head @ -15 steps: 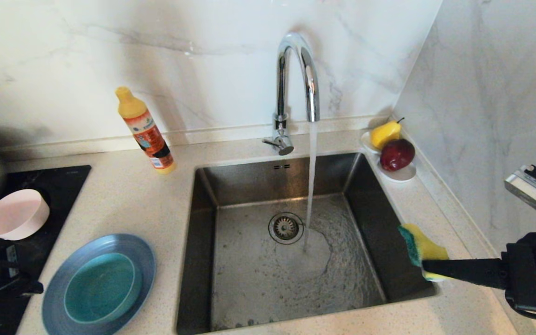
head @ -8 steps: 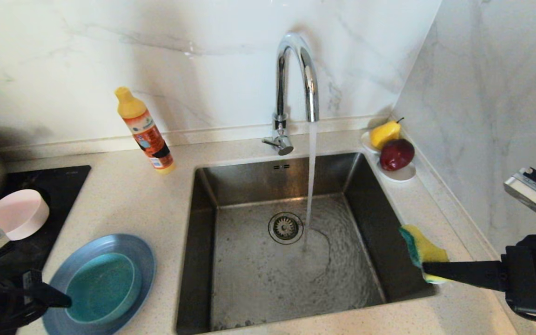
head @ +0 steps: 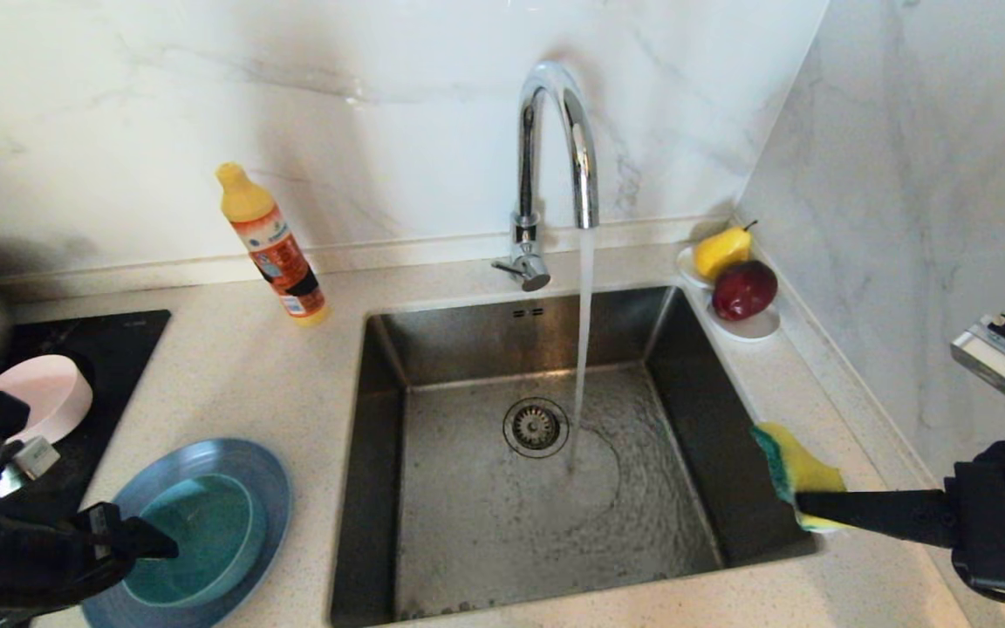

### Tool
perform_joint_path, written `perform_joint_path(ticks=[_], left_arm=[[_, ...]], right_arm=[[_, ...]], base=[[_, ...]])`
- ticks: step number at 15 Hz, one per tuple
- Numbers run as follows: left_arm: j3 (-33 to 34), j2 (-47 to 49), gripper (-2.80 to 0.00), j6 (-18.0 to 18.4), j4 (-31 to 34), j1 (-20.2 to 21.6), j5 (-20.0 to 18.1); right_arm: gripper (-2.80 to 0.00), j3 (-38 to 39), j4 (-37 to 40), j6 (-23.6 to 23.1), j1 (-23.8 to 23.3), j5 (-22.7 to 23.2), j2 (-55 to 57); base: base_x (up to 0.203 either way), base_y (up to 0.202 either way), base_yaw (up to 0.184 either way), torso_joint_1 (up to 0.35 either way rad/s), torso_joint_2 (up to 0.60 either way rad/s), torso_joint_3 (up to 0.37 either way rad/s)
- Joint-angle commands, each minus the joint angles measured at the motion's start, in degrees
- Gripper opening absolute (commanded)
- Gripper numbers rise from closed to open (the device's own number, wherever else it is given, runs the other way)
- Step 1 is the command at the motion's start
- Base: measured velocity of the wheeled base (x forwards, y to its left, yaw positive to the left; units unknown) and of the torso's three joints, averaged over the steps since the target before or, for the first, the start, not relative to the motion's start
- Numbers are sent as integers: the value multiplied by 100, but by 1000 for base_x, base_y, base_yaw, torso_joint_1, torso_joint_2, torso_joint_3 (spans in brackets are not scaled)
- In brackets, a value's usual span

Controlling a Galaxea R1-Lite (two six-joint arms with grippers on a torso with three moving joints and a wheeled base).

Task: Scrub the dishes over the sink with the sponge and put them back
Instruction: Wash the bowl

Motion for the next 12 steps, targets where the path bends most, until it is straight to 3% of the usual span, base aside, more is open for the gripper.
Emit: perform_joint_path(ticks=[1,7,12], left_arm=[[9,422,0,-74,-188,4,-14],[-40,1057,0,-199,-897,3,27],[-246,847,0,-199,-853,83,222]], right_arm=[[-280,2,3,8,-5,21,-3],[-280,21,-6,0,-5,21,15],[-280,34,-15,-2,-5,39,32]], base=[[0,0,0,0,0,0],[0,0,0,0,0,0],[0,0,0,0,0,0]])
